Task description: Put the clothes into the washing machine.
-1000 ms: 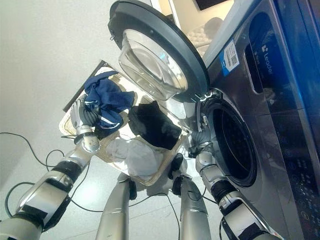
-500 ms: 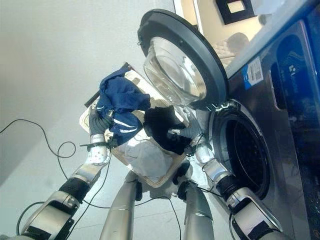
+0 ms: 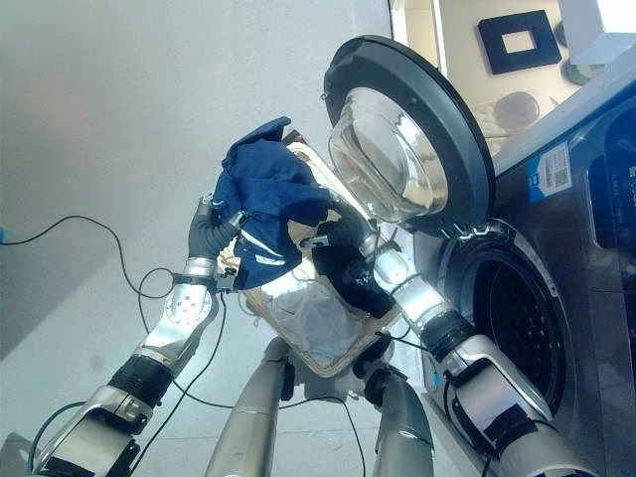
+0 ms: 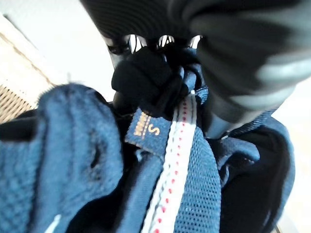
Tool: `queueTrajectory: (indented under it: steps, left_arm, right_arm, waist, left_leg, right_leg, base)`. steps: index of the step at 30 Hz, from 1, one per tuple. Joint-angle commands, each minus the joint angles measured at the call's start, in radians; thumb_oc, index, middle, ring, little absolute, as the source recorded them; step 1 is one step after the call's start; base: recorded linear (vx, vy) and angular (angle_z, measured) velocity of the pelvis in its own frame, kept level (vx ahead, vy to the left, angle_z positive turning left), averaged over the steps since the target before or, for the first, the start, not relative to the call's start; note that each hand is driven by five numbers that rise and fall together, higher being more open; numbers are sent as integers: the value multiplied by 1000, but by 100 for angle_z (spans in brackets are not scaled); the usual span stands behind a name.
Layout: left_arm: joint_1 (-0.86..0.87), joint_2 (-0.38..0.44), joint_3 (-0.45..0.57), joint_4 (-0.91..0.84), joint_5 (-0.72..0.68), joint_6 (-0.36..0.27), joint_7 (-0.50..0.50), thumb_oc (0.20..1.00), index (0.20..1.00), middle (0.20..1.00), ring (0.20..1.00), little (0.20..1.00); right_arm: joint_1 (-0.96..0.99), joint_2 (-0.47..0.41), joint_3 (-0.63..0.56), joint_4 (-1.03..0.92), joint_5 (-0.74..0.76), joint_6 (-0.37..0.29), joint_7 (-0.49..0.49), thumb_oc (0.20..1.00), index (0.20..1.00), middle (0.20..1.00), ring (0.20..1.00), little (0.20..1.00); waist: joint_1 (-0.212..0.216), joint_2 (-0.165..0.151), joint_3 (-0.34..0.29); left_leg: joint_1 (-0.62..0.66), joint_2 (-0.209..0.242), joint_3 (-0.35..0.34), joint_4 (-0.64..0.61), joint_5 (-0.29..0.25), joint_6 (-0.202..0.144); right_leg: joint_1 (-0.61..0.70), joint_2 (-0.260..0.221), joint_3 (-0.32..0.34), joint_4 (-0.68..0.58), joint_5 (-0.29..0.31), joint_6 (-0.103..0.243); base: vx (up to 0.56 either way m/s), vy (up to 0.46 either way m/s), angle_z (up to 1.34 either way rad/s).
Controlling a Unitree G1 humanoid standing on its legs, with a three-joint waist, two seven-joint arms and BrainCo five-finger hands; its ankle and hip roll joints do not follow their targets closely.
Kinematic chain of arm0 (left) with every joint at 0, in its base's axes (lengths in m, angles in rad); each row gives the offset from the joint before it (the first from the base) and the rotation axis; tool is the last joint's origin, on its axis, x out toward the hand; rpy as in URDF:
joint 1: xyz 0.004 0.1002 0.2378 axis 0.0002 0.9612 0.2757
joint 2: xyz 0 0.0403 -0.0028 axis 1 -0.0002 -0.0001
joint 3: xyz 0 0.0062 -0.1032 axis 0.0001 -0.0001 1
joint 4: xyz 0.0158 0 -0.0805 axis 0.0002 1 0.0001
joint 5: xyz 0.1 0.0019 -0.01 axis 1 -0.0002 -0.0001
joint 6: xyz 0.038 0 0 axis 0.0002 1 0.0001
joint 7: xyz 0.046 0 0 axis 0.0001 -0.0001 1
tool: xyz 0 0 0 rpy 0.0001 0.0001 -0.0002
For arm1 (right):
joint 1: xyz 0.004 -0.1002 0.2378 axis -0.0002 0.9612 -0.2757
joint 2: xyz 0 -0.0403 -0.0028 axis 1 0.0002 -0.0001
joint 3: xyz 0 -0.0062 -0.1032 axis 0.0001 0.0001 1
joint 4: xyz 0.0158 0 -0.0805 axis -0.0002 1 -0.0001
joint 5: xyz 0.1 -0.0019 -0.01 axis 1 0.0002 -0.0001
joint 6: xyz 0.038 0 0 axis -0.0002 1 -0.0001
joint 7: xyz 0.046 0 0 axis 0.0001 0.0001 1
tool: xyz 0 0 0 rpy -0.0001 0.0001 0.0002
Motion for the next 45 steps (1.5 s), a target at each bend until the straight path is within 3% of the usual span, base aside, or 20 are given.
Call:
queueTrajectory:
  steps: [1,3,4,5,11,18,27,34,39,45]
  left_arm:
    - [-45,-38,-30,-100,-37,-26,-44,200,200,200,200,200]
    - [-41,-38,-37,-96,-47,-29,-74,200,200,200,200,200]
    - [-53,-33,-42,-102,-45,-27,-95,200,200,200,200,200]
    - [-44,-34,-48,-103,-46,-28,-98,200,200,200,200,200]
    - [-55,-27,-84,-107,-51,-29,-139,200,200,200,200,200]
    - [-73,-22,-95,-100,-81,-47,-155,200,200,200,200,200]
    - [-118,1,-88,12,-27,-96,-152,200,200,200,200,200]
    - [-146,63,-105,136,96,-97,-91,200,200,200,200,200]
    - [-142,111,-123,205,190,-121,-45,200,200,200,200,200]
    - [-159,165,-155,219,249,-127,1,200,200,200,200,200]
  right_arm:
    - [-44,-43,25,-58,-16,5,32,1000,1000,1000,1000,1000]
    - [-65,-38,50,-46,-24,46,62,1000,1000,1000,1000,1000]
    - [-93,-43,71,-36,-35,67,84,1000,1000,1000,1000,1000]
    - [-86,-41,82,-32,-30,72,90,1000,1000,1000,1000,1000]
    - [-114,-16,144,11,22,102,229,1000,1000,1000,1000,1000]
    - [-97,31,153,-9,256,99,408,1000,1000,1000,1000,1000]
    - [-31,62,93,-84,471,105,499,1000,1000,1000,1000,1000]
    - [-10,-2,52,-116,565,90,568,1000,1000,1000,1000,1000]
    - [-2,-61,24,-115,651,79,667,1000,1000,1000,1000,1000]
    - [1,-111,40,-127,646,99,727,1000,1000,1000,1000,1000]
  waist:
    - [10,86,-28]
    - [15,87,-28]
    - [20,92,-28]
    - [20,91,-28]
    - [33,100,-28]
    - [34,105,-28]
    - [7,97,-28]
    - [-19,87,-28]
    - [-33,85,-28]
    - [-41,84,-28]
  left_leg:
    - [25,-66,50,42,-115,-5]
    - [51,-71,49,47,-137,-9]
    - [29,-71,48,44,-112,-2]
    - [51,-74,47,49,-136,-7]
    - [50,-86,38,51,-130,-4]
    - [51,-95,36,52,-123,-6]
    - [48,-90,53,51,-115,-11]
    - [48,-78,74,45,-113,-16]
    - [47,-67,88,43,-114,-20]
    - [43,-59,98,35,-113,-23]
  right_leg:
    - [5,22,9,-37,53,110]
    - [25,19,19,-25,30,120]
    - [9,19,7,-36,56,106]
    - [26,17,19,-24,32,117]
    - [28,17,17,-24,35,110]
    - [31,23,20,-31,35,103]
    - [20,38,38,-30,35,99]
    - [14,50,50,-41,38,100]
    - [10,53,54,-41,37,100]
    - [1,54,55,-44,36,100]
  base:
    - [0,0,0]
    - [38,-10,1]
    - [83,-17,2]
    - [28,-6,8]
    - [29,-14,7]
    - [4,1,1]
    - [-1,16,0]
    - [-1,33,-5]
    - [3,13,-3]
    - [2,8,-6]
